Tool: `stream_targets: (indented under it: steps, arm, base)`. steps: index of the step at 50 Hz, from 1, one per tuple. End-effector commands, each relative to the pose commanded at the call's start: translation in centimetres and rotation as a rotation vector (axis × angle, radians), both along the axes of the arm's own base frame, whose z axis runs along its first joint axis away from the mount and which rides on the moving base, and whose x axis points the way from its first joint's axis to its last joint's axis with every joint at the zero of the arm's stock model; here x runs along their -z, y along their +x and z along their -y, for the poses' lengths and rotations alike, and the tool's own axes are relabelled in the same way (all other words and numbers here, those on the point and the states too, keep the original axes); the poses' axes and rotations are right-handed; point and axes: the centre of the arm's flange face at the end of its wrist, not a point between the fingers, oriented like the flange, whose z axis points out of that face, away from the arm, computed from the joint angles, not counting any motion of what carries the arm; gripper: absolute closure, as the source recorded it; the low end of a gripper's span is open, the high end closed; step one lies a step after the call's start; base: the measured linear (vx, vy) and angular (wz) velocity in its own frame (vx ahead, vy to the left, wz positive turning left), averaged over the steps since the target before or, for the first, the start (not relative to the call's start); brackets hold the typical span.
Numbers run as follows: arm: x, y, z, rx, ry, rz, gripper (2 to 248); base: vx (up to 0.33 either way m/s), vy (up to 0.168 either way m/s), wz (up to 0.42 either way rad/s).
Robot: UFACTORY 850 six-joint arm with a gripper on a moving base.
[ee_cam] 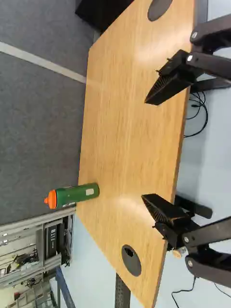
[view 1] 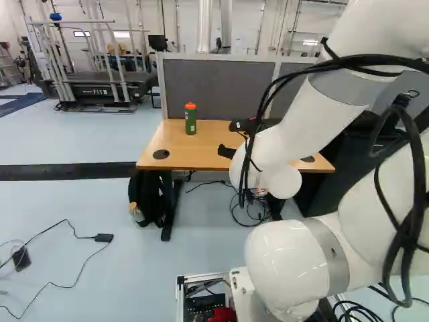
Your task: Pick up the green bottle from the table
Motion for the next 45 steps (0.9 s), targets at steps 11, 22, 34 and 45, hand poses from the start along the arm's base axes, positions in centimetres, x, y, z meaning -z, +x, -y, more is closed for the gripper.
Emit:
stream_targets:
  steps: [11,22,34,45]
  arm:
    - [0.00,0.00,0.00,0.000,0.000,0.000,3]
    - [0.00,0.00,0.00,0.000,0.000,0.000,3]
    - [0.00,0.00,0.00,0.000,0.000,0.000,3]
    - [0.00,0.00,0.00,0.000,0.000,0.000,3]
  base:
    - [0.096,0.061,0.184]
    - [0.098,0.060,0.185]
    - [0.113,0.053,0.133]
    - [0.157,0.038,0.014]
